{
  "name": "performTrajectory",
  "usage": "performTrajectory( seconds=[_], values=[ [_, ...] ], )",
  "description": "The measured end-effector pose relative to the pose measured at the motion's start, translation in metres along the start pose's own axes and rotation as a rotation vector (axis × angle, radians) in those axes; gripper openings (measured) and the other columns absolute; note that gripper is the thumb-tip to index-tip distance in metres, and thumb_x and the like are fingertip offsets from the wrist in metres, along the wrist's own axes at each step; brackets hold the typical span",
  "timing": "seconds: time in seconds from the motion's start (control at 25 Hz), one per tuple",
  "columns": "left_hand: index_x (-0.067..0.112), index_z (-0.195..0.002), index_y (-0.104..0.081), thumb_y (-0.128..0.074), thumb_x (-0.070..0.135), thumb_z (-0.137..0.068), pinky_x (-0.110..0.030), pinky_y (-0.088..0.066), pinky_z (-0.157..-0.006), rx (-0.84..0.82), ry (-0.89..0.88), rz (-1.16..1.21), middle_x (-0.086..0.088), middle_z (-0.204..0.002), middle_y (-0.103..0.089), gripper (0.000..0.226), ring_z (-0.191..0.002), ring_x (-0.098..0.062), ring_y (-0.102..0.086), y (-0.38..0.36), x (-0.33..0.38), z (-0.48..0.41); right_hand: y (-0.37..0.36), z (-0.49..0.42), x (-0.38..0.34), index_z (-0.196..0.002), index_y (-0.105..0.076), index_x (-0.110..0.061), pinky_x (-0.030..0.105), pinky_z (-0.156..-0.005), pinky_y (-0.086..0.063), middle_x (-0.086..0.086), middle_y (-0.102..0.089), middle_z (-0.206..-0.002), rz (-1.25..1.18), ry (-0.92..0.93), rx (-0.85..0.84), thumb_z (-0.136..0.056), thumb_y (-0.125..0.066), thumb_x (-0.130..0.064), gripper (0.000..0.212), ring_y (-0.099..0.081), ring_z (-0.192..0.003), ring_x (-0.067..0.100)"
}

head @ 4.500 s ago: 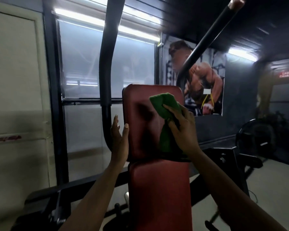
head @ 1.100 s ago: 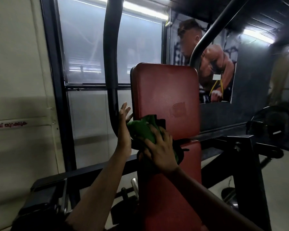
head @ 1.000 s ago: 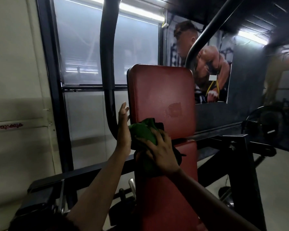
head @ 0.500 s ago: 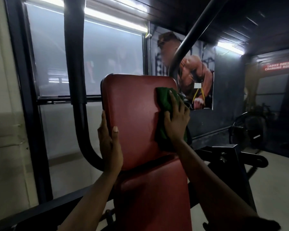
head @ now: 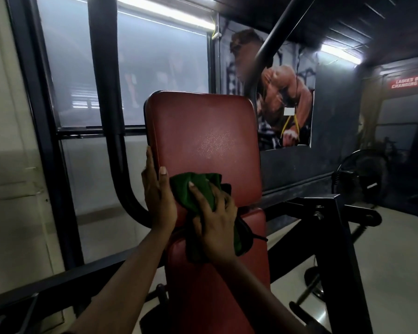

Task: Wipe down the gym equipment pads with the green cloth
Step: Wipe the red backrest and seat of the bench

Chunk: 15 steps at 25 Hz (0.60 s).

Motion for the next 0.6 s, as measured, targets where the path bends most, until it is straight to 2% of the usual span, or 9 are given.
performTrajectory(
  seconds=[0.12,0.2,0.24,0.32,0.4,0.48,0.6],
  values=[
    [0.026,-0.146,-0.018,-0.016,0.080,-0.076,0.013,-0.021,-0.084,-0.002,-0.008,-0.032,0.023,-0.133,-0.027,0.089,-0.105,0.040,-0.023,0.001,0.005,0.001,0.012,0.015,0.004,-0.134,-0.034,-0.039,0.045,-0.084,-0.049,0.003,-0.033,-0.130,-0.015,0.227,-0.150,-0.075,-0.044,-0.029,0.061,-0.033,-0.106,0.023],
    [0.028,-0.146,-0.019,-0.020,0.079,-0.077,0.010,-0.025,-0.086,0.000,0.008,-0.028,0.018,-0.135,-0.028,0.086,-0.105,0.039,-0.024,0.002,0.004,0.000,0.028,0.000,0.015,-0.132,-0.035,-0.040,0.048,-0.088,-0.048,0.008,-0.039,-0.127,-0.083,0.284,-0.194,-0.077,-0.044,-0.028,0.057,-0.033,-0.106,0.024],
    [0.028,-0.146,-0.020,-0.021,0.077,-0.078,0.009,-0.025,-0.087,0.005,0.008,-0.028,0.017,-0.135,-0.028,0.084,-0.105,0.038,-0.025,0.002,0.003,0.000,0.039,-0.019,0.023,-0.131,-0.035,-0.041,0.047,-0.093,-0.045,0.012,-0.043,-0.127,-0.142,0.227,-0.160,-0.078,-0.043,-0.027,0.055,-0.034,-0.109,0.025],
    [0.024,-0.146,-0.021,-0.019,0.077,-0.078,0.011,-0.023,-0.086,0.020,-0.020,-0.038,0.016,-0.136,-0.028,0.086,-0.107,0.038,-0.025,0.002,0.002,0.000,0.061,-0.075,0.043,-0.132,-0.035,-0.039,0.043,-0.102,-0.037,0.018,-0.045,-0.129,-0.260,0.029,0.030,-0.079,-0.040,-0.027,0.054,-0.039,-0.116,0.029],
    [0.023,-0.146,-0.021,-0.018,0.078,-0.078,0.012,-0.022,-0.087,0.019,-0.033,-0.027,0.019,-0.136,-0.028,0.088,-0.109,0.037,-0.025,0.001,0.000,-0.001,0.068,-0.136,0.050,-0.135,-0.040,-0.032,0.043,-0.107,-0.031,0.016,-0.042,-0.137,-0.285,-0.061,0.172,-0.080,-0.037,-0.029,0.056,-0.039,-0.123,0.031],
    [0.023,-0.146,-0.022,-0.019,0.076,-0.079,0.010,-0.022,-0.089,0.020,-0.050,-0.002,0.026,-0.133,-0.028,0.085,-0.112,0.035,-0.025,0.001,-0.003,-0.001,0.052,-0.175,0.035,-0.138,-0.039,-0.029,0.047,-0.107,-0.029,0.014,-0.039,-0.141,-0.207,-0.089,0.146,-0.078,-0.030,-0.035,0.061,-0.036,-0.126,0.033],
    [0.021,-0.146,-0.022,-0.019,0.074,-0.081,0.010,-0.021,-0.091,0.030,-0.075,0.015,0.030,-0.132,-0.026,0.084,-0.115,0.034,-0.024,0.001,-0.006,-0.002,0.032,-0.180,0.004,-0.138,-0.037,-0.035,0.051,-0.097,-0.031,0.014,-0.040,-0.140,-0.085,-0.115,0.139,-0.076,-0.026,-0.037,0.063,-0.035,-0.124,0.036]
  ],
)
Point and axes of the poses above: each hand's wrist, its own z-axis away from the middle knuckle, its own y-axis out of the back of the hand, x = y × z, the point moved 6 cm from there along -z, towards the middle knuckle
